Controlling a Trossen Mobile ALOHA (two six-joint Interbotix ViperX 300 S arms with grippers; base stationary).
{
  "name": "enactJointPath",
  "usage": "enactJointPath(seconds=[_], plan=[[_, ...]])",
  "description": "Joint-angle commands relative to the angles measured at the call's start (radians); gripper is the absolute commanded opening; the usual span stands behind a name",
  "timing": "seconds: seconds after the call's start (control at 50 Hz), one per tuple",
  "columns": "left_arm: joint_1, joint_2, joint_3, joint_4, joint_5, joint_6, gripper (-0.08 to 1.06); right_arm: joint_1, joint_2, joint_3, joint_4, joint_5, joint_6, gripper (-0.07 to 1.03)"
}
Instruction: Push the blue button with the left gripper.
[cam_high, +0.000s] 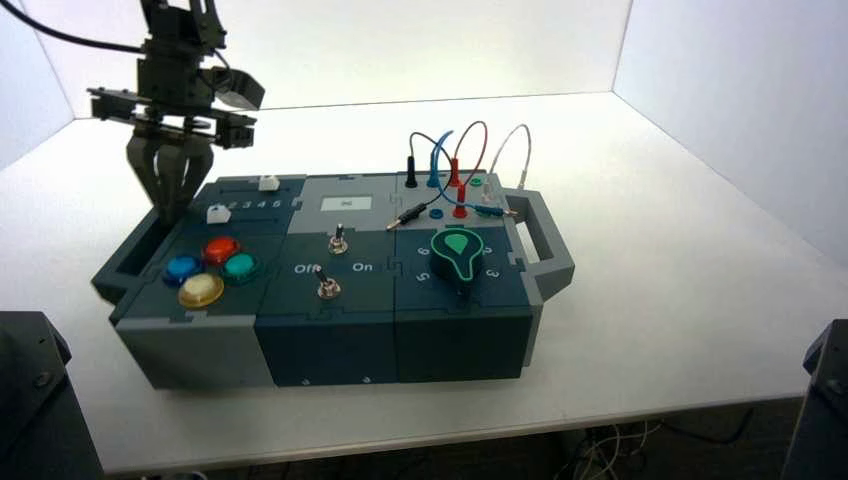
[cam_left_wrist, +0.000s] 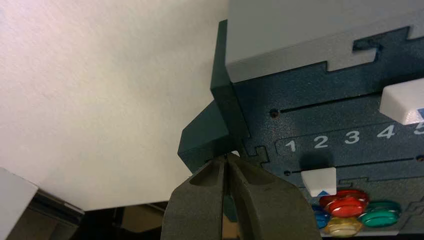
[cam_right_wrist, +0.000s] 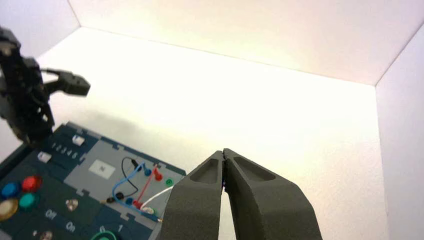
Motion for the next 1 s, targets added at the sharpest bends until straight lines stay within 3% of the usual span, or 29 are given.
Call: enactJointPath(seconds=[0.02,0.36,0.56,0.76,1.0], plan=[[0.009,0.02,-0.091,0.015,-0.035,0.006,-0.03,-0.008,0.011,-0.037,0.002,-0.003,0.002,-0.02],[0.009,0.054,-0.218,0.017,-0.02,0.041,-0.03,-0.014,0.011,-0.037,0.003,0.008,0.003,-0.02],[0.011,0.055,-0.255,0.017,-0.005,0.051,-0.03,-0.014,0.011,-0.034,0.005,0.011,0.003,-0.02],[0.009,0.026,-0.238,0.009,0.028,0.051,-0.03,-0.014,0.008,-0.034,0.005,0.012,0.003,-0.02],[0.008,-0.103,-0.147,0.006,0.054,0.049,-0.03,-0.014,0.006,-0.037,0.005,0.012,0.003,-0.02]])
